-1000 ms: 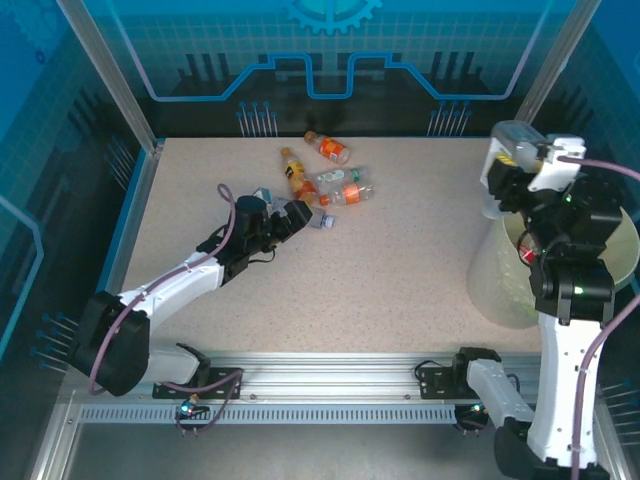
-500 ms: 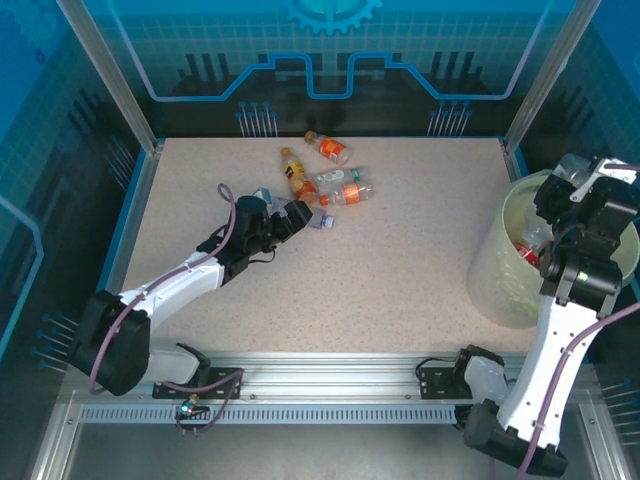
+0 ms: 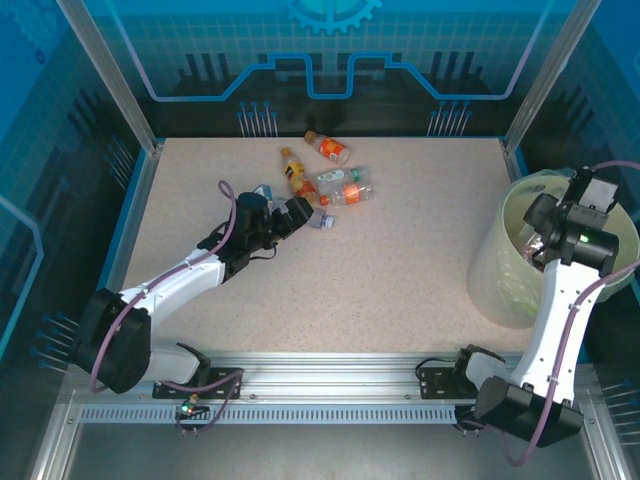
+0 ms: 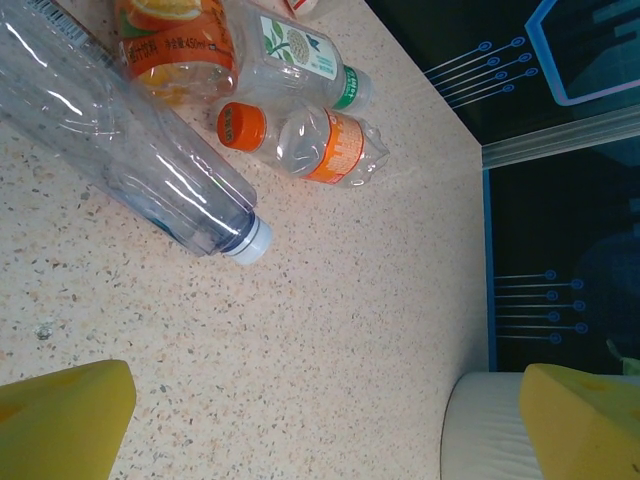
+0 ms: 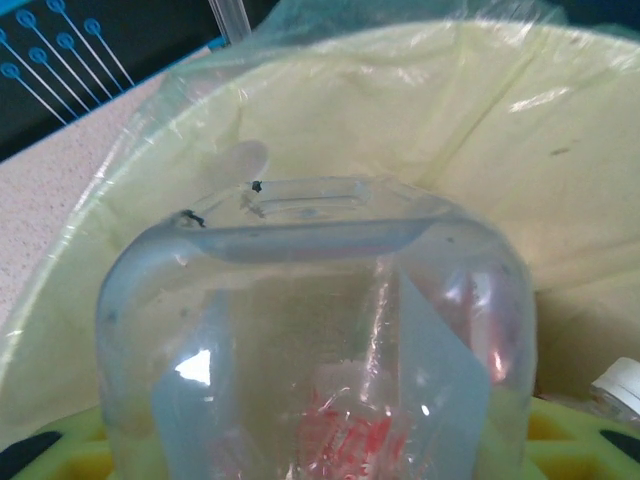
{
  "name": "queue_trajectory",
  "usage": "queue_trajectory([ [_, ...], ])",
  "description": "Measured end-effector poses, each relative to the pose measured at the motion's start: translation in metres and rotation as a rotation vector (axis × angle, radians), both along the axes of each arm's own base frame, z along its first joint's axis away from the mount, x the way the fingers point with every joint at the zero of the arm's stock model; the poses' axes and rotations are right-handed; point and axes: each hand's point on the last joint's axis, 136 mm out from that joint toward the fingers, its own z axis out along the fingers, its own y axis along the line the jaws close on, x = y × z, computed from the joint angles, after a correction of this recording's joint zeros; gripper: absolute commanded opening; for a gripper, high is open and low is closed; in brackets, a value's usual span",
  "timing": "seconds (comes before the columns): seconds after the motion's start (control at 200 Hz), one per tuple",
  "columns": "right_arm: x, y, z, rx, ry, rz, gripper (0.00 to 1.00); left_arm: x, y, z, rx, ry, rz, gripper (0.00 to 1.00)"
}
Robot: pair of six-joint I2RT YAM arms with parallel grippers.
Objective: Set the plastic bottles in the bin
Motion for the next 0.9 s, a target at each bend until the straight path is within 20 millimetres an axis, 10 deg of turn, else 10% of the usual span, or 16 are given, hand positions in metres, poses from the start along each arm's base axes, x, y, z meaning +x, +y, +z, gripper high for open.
queue_trajectory([
  [0.38,0.025,0.014,-0.044,0.164,0.095,0.09,0.6,0.001,-0.001,-0.007,0.007,0.016,0.0,0.99],
  [0.9,0.033,0.018,-0.042,0.201,0.04,0.094,0.98,0.004,-0.002,-0.014,0.016,0.034,0.0,0.99],
])
